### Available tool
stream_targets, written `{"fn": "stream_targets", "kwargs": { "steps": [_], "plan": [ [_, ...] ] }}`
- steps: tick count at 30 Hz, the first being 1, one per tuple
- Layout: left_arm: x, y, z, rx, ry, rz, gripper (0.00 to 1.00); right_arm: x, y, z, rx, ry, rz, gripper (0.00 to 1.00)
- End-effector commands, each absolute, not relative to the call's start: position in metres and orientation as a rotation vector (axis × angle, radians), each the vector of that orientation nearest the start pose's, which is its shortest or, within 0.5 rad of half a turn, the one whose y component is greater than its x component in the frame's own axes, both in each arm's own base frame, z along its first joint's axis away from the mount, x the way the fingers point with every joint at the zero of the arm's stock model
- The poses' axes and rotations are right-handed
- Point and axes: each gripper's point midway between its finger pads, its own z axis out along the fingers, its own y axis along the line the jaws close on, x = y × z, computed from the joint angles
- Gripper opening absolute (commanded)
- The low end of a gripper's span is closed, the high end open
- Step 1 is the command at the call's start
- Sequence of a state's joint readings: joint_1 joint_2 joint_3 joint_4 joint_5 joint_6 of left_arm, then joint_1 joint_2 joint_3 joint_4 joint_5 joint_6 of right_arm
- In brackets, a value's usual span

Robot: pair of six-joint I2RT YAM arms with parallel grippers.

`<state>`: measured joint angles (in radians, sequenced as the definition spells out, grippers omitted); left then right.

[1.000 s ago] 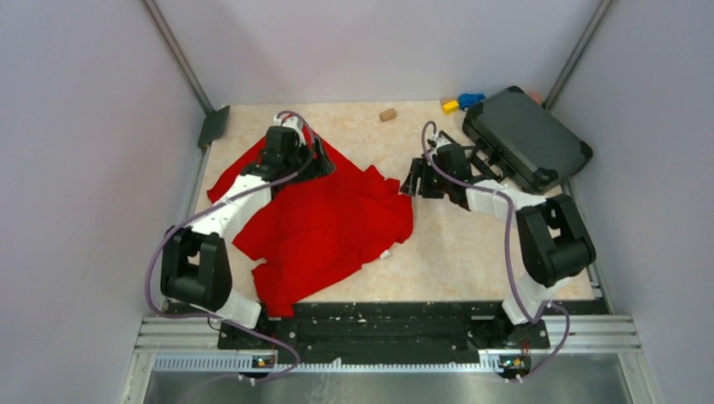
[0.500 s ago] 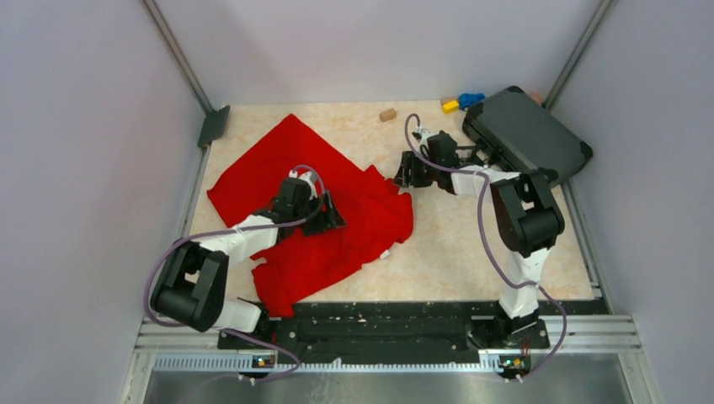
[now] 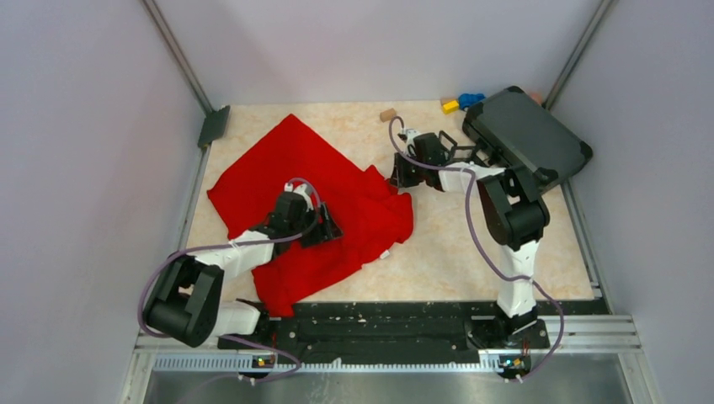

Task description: Pin the brooch onto the clothing

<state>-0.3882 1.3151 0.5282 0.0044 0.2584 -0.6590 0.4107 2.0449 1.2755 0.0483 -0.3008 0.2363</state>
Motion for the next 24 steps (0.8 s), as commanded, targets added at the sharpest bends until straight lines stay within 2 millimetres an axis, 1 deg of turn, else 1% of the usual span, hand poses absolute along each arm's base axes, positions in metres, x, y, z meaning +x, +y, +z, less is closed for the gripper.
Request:
{"fn": "stream_targets", "kwargs": {
  "steps": [1,3,4,5,9,12,21,24],
  "plan": [
    [0.268,-0.185,0.053,-0.219,2.402,-0.82,0.7,0.451,0.263,0.026,-0.375,2.327,0.534,0.18],
    [0.264,-0.182,0.048,-0.242,2.41,-0.811,0.7,0.456,0.257,0.029,-0.324,2.324,0.48,0.02],
    [0.262,-0.181,0.046,-0.256,2.413,-0.806,0.7,0.459,0.252,0.033,-0.287,2.317,0.446,0.0],
    [0.26,-0.179,0.044,-0.267,2.417,-0.801,0.7,0.463,0.246,0.037,-0.254,2.307,0.4,0.0],
    [0.251,-0.173,0.039,-0.295,2.42,-0.787,0.7,0.484,0.219,0.067,-0.137,2.235,0.229,0.0],
    [0.245,-0.169,0.035,-0.315,2.425,-0.774,0.7,0.492,0.203,0.076,-0.071,2.221,0.15,0.0],
    [0.232,-0.159,0.027,-0.357,2.448,-0.735,0.7,0.497,0.175,0.07,0.036,2.209,-0.023,0.0],
    [0.23,-0.158,0.029,-0.36,2.446,-0.738,0.7,0.499,0.171,0.072,0.045,2.2,-0.044,0.0]
  ]
}}
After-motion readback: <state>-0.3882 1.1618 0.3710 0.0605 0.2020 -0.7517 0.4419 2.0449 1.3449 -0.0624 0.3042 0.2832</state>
